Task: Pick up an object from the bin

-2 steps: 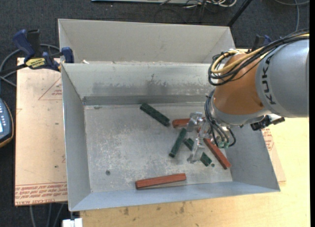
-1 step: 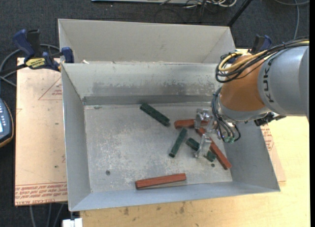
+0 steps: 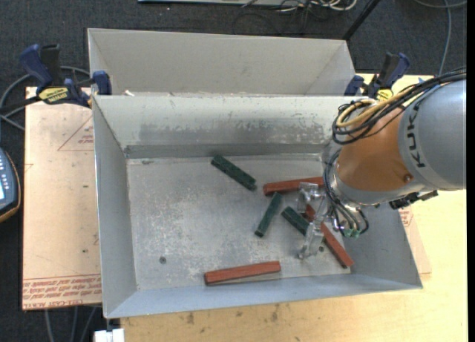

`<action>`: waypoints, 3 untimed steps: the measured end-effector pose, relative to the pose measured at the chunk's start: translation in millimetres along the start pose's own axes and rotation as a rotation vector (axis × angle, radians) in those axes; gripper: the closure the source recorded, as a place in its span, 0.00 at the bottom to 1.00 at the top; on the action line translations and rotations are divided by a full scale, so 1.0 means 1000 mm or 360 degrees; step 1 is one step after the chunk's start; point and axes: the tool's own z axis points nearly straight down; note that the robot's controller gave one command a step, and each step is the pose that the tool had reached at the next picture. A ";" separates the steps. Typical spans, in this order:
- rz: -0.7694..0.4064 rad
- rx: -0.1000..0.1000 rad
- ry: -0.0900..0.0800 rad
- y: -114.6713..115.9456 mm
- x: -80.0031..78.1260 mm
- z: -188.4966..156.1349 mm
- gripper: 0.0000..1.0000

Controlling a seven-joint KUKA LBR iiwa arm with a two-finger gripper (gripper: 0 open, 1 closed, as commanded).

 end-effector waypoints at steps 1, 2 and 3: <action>0.0038 0.0003 -0.0006 -0.044 -0.037 0.000 0.00; 0.0033 0.0001 -0.0004 -0.042 -0.037 0.000 0.00; 0.0032 0.0001 -0.0004 -0.042 -0.037 0.000 0.00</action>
Offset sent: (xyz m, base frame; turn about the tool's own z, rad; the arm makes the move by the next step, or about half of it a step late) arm 0.0281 -0.0467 -0.0010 0.0195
